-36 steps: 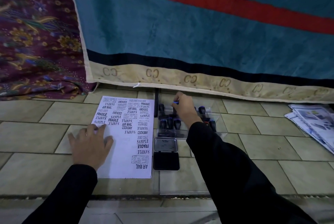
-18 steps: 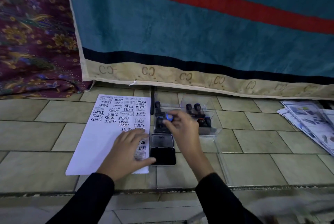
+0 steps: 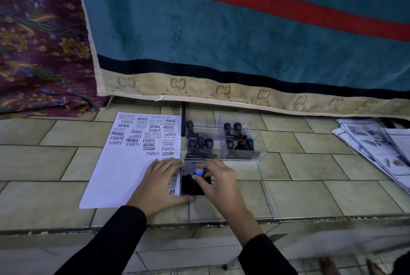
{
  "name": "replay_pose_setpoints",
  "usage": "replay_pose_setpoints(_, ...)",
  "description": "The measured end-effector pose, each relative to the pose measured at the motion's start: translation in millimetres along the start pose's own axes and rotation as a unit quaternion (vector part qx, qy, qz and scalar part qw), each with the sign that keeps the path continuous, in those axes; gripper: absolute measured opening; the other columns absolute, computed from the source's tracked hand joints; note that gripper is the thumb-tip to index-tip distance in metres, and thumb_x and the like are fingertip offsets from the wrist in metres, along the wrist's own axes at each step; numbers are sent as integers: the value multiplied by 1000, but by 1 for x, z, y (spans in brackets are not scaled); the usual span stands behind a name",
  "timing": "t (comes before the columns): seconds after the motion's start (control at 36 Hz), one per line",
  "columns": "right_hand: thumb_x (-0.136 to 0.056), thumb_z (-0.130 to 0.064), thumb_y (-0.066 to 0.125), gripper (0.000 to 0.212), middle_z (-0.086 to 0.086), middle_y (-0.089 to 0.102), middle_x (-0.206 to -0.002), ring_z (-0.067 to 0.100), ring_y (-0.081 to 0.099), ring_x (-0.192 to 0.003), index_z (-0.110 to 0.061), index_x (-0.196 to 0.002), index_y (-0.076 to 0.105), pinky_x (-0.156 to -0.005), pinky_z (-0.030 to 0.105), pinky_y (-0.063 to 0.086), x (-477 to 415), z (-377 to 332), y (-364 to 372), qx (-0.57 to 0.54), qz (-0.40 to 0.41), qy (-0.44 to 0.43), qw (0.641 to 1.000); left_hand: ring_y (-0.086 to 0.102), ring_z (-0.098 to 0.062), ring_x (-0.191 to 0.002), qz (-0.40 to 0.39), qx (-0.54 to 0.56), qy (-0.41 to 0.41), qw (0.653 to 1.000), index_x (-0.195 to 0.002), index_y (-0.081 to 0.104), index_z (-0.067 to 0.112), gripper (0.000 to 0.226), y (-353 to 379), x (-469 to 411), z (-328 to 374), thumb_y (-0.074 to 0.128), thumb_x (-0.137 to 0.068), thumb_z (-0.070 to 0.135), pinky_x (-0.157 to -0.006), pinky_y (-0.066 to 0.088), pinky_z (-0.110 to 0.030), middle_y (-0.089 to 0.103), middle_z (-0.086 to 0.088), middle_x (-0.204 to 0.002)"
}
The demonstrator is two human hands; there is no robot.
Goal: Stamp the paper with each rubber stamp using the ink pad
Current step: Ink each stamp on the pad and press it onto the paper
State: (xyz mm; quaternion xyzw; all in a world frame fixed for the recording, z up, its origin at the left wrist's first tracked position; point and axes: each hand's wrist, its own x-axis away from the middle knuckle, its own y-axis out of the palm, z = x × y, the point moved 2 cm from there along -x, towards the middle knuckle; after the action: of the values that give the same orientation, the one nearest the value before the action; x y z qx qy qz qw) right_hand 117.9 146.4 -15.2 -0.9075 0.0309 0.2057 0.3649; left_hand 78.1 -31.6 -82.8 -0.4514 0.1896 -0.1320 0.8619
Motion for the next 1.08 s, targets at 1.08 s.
replay_pose_setpoints(1.08,-77,-10,72,12,5,63,-86,18,60,-69,-8,-84,63,-64,23,49,-10,-4,4,45,-45,-1,998,32,0,-133,11,3,2,1000,-133,45,33,93,2,1,-1,53,-58,89,-118,10,-30,41,20,-141)
